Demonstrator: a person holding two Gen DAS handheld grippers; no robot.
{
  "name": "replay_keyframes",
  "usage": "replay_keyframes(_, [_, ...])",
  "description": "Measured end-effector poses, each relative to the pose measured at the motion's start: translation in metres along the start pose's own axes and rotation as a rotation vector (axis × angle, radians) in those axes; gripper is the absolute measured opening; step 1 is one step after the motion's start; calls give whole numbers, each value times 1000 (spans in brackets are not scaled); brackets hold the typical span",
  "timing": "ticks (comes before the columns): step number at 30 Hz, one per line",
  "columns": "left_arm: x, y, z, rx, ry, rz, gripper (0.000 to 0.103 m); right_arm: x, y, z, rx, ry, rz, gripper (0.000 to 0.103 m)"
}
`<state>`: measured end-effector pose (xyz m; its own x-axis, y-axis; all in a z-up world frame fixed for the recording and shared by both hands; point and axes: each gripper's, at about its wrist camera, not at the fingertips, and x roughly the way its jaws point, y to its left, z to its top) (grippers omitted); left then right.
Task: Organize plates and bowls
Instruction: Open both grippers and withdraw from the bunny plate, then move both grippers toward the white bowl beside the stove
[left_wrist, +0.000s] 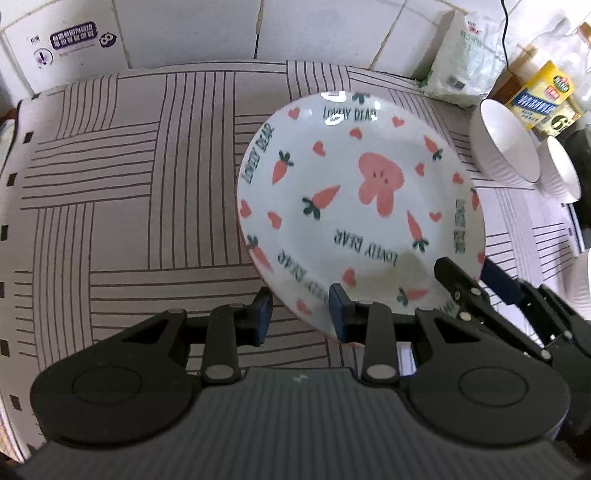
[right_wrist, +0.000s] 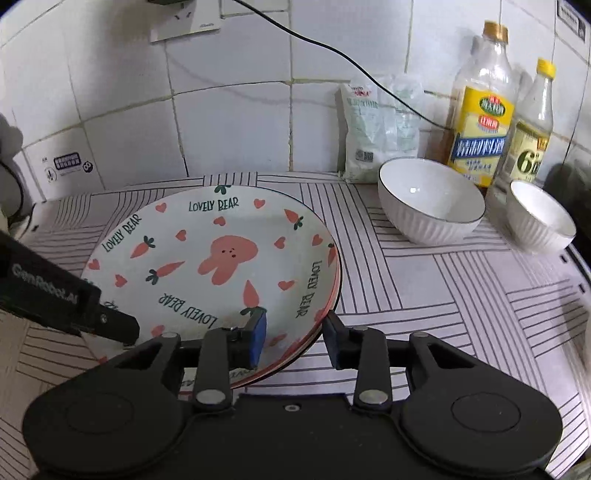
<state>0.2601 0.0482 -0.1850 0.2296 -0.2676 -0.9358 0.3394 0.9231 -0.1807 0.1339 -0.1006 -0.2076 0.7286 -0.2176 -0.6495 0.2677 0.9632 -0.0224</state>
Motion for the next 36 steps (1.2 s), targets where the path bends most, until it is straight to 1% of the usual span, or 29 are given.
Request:
replay_keyframes(3, [0, -7, -5, 1, -21, 32, 34, 1, -1, 1, -26, -3, 12, 42])
replay_keyframes(5, [-2, -9, -9, -25, -32, 46, 35, 2, -2, 2, -59, -1, 16, 41])
replay_keyframes(8, [-9, -14, -12, -64, -35, 58, 37, -6, -9, 6, -57, 18, 64, 41])
replay_keyframes(10, [-19, -20, -17, -61, -45, 58, 40, -15, -16, 10, -82, 17, 77, 42])
replay_keyframes(12, [-32, -27, -22, -54, -60, 71, 49, -24, -24, 16, -95, 31, 89, 44])
replay_keyframes(13, [-38, -31, -24, -52, -64, 79, 52, -29, -29, 19, -95, 31, 108, 44])
replay_keyframes(15, [-51, -39, -29, -45, -81, 94, 61, -39, -38, 25, -89, 27, 164, 49])
replay_keyframes(16, [-57, -42, -31, -38, -89, 98, 63, -46, -42, 28, -82, 23, 186, 51])
replay_keyframes(17, [-64, -46, -34, -33, -101, 106, 66, -52, -44, 31, -79, 22, 198, 56])
replay_keyframes(18, [-72, -49, -38, -25, -117, 117, 72, -58, -45, 33, -79, 23, 209, 59])
replay_keyframes(20, [-84, -56, -44, -13, -145, 152, 83, -68, -48, 36, -92, 39, 232, 59])
replay_keyframes(21, [-89, -61, -47, -3, -159, 176, 85, -72, -49, 37, -99, 51, 246, 59])
replay_keyframes(24, [-104, -71, -56, 19, -175, 218, 88, -88, -53, 38, -99, 69, 270, 61])
replay_keyframes(25, [-109, -73, -60, 24, -186, 213, 88, -93, -55, 37, -100, 75, 278, 62])
replay_keyframes(27, [-118, -79, -68, 34, -203, 196, 89, -103, -57, 36, -105, 77, 284, 68])
replay_keyframes(29, [-125, -86, -75, 44, -214, 219, 89, -112, -60, 32, -109, 79, 286, 72])
replay_keyframes(31, [-129, -95, -81, 62, -215, 237, 90, -120, -64, 30, -111, 80, 266, 76])
replay_keyframes(33, [-133, -104, -85, 79, -205, 248, 92, -128, -69, 27, -114, 83, 244, 84])
replay_keyframes(36, [-140, -115, -90, 91, -202, 229, 92, -139, -79, 23, -112, 72, 226, 87])
